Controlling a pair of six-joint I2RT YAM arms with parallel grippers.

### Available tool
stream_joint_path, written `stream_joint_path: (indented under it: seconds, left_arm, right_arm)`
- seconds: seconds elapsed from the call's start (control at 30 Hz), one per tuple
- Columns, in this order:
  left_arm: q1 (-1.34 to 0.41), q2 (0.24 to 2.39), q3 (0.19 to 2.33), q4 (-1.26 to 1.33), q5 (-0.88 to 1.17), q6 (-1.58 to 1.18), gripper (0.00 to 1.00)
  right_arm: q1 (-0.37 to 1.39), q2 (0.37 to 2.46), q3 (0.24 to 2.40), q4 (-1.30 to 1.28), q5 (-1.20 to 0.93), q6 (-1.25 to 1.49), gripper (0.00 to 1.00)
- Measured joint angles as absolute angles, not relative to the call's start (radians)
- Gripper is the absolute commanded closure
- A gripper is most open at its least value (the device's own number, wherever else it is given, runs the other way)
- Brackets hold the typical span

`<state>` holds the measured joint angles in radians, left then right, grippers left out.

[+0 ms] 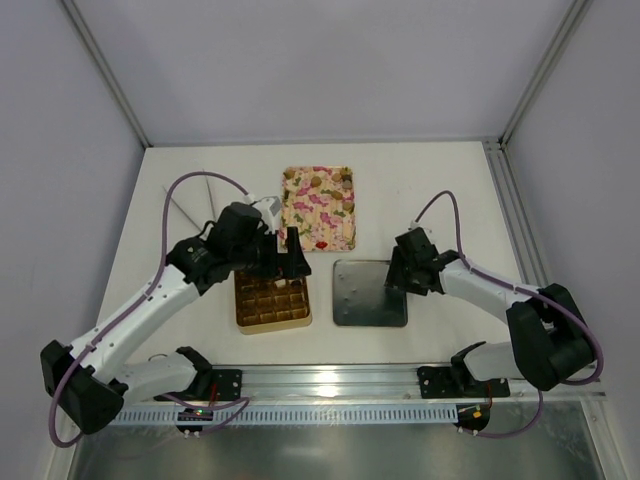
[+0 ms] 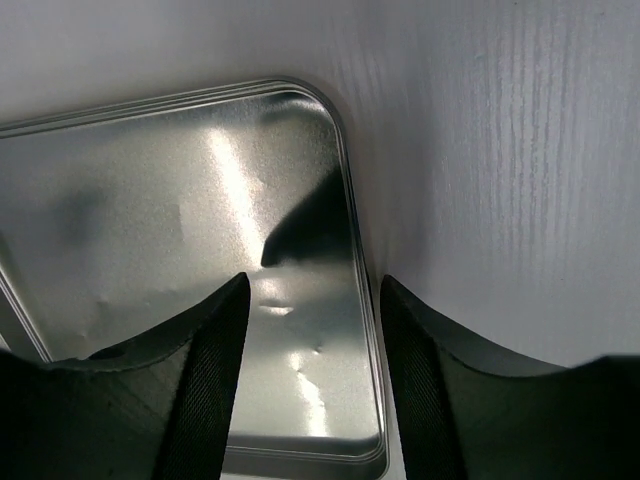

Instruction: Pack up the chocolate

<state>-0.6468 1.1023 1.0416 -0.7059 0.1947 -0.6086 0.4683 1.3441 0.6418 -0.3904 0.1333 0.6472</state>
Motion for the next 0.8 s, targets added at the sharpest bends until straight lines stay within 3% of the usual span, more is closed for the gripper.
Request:
stream_joint_path:
  seconds: [0.13,0.23,0.43,0.8]
  left_arm:
    - [-0.702,1.120,1.040,-0.665,0.195,-0.631,0.03]
    - [-0.750,1.156,1.040,-0.635,0.191,-0.648,0.03]
    - [-0.802,1.245,1.043,-0.595,0.185,-0.666,0.03]
    - [-0.803,1.446,1.174,-0.538,0.218,-0.673,0.03]
  right_arm:
    - [0.468,1.346,0.629,-0.355,0.136,0.665,0.54]
    - [0.468,1.350,0.623,-0.337,0.137,0.674,0.72]
    - [0.467,1.384,0.638,-0.320,0.137,0.682,0.96]
    - [0.433,1.311,0.650,-0.432,0.120,0.638,0.96]
